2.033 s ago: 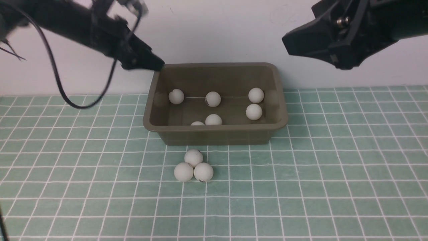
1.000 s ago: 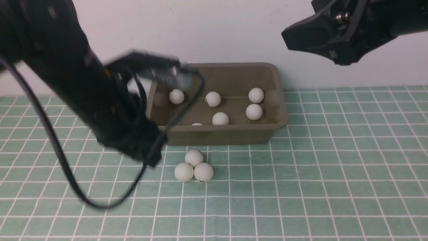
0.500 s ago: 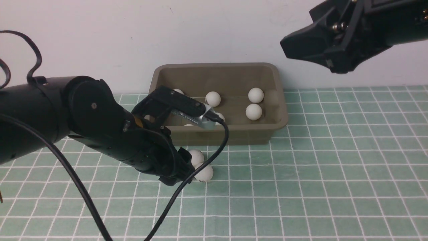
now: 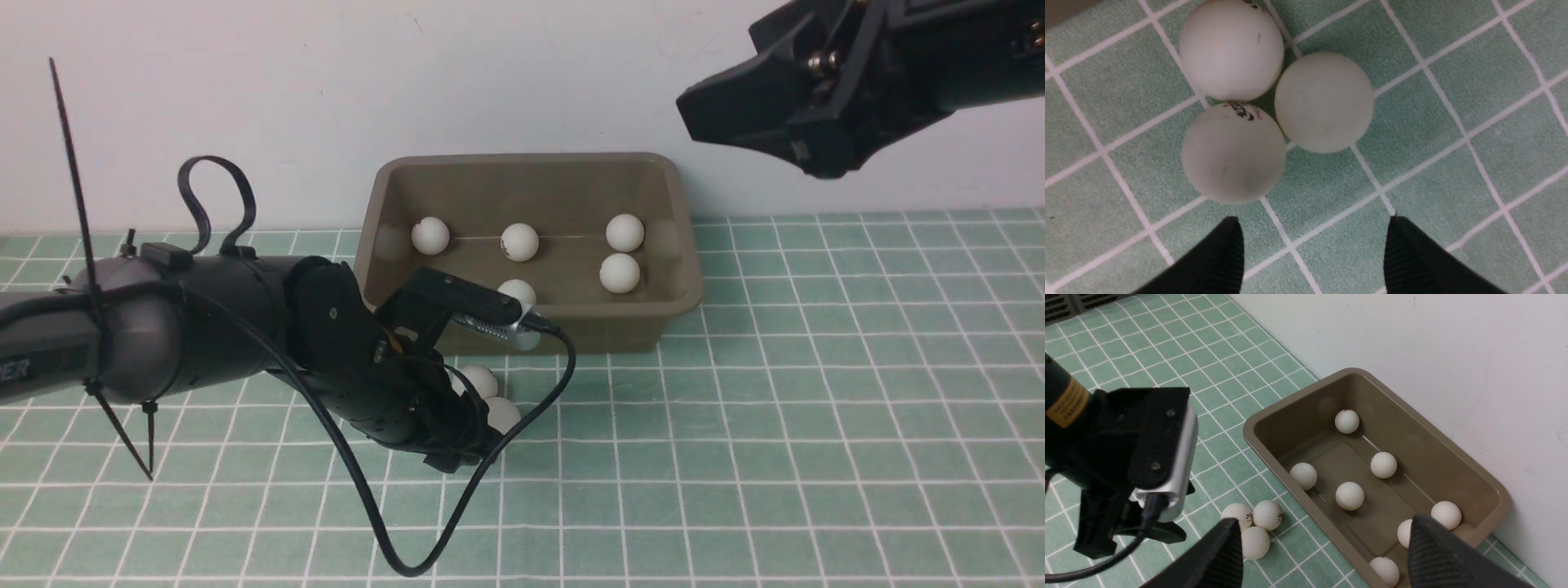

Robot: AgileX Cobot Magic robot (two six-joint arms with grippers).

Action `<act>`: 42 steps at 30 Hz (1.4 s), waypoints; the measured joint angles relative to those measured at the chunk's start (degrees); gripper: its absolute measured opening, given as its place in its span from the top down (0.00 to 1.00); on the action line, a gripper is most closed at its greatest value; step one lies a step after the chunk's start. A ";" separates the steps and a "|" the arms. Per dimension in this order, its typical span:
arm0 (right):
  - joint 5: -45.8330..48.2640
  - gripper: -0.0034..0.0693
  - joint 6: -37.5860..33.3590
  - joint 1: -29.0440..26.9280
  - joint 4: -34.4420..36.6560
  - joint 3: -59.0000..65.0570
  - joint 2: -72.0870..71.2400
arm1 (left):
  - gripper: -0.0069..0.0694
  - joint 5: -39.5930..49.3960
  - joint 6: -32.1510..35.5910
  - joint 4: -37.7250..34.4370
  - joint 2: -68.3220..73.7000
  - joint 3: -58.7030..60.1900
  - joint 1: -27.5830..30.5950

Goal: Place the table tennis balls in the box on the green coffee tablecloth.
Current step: 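Reach for and grasp a ping pong ball on the table beside the basket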

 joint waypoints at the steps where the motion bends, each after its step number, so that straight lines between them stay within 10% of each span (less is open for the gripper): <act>1: 0.00 0.27 0.02 0.00 0.01 0.00 0.00 | 0.36 -0.21 0.01 0.00 0.09 0.00 0.00; 42: 1.94 0.28 0.08 0.00 1.52 0.00 0.00 | 0.38 -13.07 1.19 9.94 6.95 0.00 2.08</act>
